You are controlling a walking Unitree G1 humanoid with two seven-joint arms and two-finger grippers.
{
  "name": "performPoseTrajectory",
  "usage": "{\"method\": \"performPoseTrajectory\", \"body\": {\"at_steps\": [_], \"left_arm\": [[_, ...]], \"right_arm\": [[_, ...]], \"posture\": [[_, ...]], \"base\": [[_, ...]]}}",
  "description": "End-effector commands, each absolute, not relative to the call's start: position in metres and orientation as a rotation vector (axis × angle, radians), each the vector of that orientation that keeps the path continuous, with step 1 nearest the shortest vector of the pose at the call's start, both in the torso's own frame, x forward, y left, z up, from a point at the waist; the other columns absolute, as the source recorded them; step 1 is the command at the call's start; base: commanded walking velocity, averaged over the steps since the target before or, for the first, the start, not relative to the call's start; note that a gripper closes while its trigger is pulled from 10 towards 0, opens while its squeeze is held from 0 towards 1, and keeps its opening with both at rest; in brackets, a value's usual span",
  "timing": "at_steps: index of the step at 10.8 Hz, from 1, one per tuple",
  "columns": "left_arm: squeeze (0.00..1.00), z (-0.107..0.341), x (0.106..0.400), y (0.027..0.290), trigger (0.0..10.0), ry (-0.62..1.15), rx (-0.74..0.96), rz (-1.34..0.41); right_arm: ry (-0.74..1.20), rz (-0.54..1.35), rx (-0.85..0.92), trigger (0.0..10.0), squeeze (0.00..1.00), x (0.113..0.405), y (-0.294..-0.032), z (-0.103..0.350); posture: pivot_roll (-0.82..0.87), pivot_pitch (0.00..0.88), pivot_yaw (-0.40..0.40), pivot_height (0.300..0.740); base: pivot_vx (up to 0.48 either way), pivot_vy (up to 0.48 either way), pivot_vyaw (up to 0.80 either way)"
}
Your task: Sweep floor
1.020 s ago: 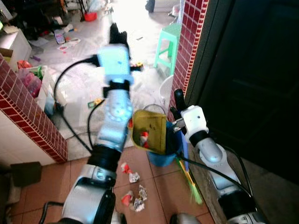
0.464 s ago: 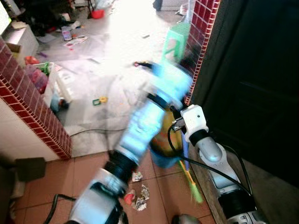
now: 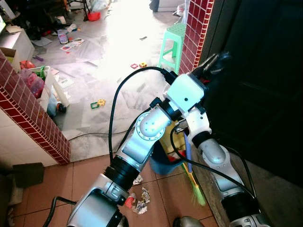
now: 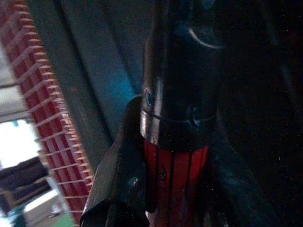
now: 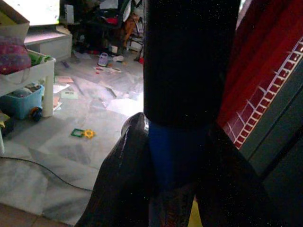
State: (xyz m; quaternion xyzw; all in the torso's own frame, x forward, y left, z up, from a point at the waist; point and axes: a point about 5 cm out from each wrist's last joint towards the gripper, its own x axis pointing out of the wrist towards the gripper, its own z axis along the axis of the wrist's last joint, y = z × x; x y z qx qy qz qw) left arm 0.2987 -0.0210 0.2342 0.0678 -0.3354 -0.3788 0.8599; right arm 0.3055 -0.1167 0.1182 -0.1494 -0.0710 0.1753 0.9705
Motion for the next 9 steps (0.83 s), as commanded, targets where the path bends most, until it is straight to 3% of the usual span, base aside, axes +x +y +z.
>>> {"method": "performPoseTrajectory", "body": {"at_steps": [1,4,9], "left_arm": [[0.00,0.248,0.305,-0.012,10.0,-0.742,0.159,-0.733],[0.00,0.309,0.336,0.063,10.0,-0.832,-0.020,-0.291],[0.00,0.360,0.327,0.143,10.0,-0.920,-0.040,0.053]], "right_arm": [[-0.212,0.347,-0.313,10.0,0.00,0.310,-0.116,0.134],[-0.212,0.343,-0.313,10.0,0.00,0.308,-0.117,0.133],[-0.205,0.351,-0.311,10.0,0.00,0.310,-0.115,0.132]], "posture": [[-0.12,0.053,0.036,0.740],[-0.12,0.049,0.034,0.740],[-0.09,0.038,0.025,0.740]], "base": [[0.000,0.000,0.00],[0.000,0.000,0.00],[0.000,0.000,0.00]]}}
